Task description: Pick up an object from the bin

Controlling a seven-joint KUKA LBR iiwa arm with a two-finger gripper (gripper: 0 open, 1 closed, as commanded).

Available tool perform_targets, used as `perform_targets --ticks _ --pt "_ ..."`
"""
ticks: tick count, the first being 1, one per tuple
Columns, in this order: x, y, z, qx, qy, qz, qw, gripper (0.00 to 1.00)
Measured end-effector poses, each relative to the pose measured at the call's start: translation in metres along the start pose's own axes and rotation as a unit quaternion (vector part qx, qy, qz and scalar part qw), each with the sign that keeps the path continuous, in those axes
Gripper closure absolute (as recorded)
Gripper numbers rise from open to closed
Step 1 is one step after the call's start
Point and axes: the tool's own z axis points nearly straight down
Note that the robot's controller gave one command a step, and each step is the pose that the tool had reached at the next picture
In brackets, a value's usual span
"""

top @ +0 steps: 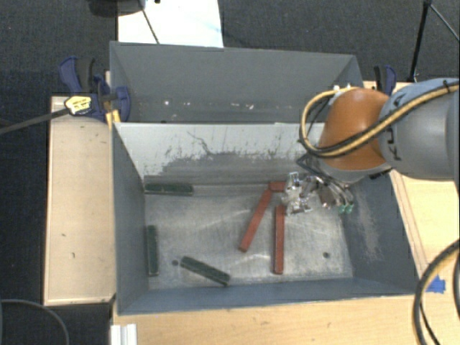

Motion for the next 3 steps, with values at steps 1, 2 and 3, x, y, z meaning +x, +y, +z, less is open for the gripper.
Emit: perform_targets --ticks 1,2,3 --pt "0.004 0.0 0.002 -0.001 0.0075 -0.002 1.0 0.0" --pt "0.004 0.0 0.002 -0.001 0.0074 -0.002 1.0 0.0" --pt "0.023 0.052 -0.001 -0.002 -0.0001 -0.214 0.9768 1.0"
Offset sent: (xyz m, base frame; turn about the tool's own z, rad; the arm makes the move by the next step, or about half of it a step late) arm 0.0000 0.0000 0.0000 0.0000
